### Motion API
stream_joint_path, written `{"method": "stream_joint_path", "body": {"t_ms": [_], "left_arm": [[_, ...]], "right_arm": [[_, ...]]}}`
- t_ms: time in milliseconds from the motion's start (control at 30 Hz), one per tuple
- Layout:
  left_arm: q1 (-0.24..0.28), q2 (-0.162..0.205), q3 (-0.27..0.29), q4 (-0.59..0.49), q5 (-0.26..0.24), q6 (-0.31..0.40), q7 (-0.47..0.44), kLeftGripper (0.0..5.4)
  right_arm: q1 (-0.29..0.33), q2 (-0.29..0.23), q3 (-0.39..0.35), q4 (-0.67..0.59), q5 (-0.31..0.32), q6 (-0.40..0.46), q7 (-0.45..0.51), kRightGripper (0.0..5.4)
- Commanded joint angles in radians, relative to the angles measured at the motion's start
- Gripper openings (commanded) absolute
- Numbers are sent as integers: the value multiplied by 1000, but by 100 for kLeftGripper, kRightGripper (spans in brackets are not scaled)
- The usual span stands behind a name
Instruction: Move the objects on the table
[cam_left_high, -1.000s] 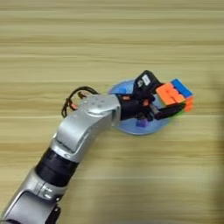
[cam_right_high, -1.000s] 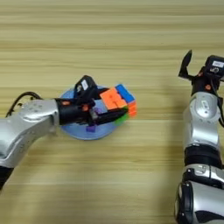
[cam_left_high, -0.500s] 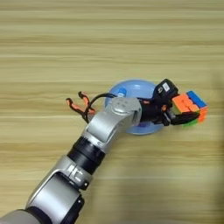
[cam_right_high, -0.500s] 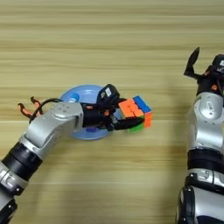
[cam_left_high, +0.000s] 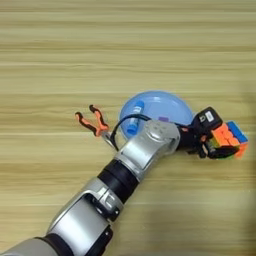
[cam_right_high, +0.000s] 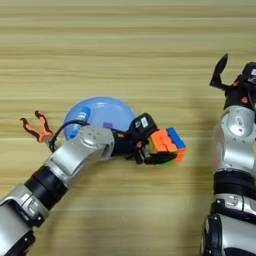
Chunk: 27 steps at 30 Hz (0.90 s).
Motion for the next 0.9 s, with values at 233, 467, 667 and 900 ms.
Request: {"method": "stream_joint_path", "body": {"t_ms": [233, 467, 667, 900], "left_arm": [[-21, -17, 15, 20, 36, -21, -22, 331], [-49, -32, 46, 104, 48, -56, -9, 331], [-71, -42, 65, 173, 64, -85, -1, 331], [-76, -48, 75, 198, 82, -99, 2, 388]], "right_arm": [[17, 11, -1, -31, 7, 19, -16, 540], [19, 10, 0, -37, 10, 21, -15, 540], [22, 11, 0, -46, 11, 25, -17, 540], [25, 12, -1, -52, 12, 26, -19, 540]]}}
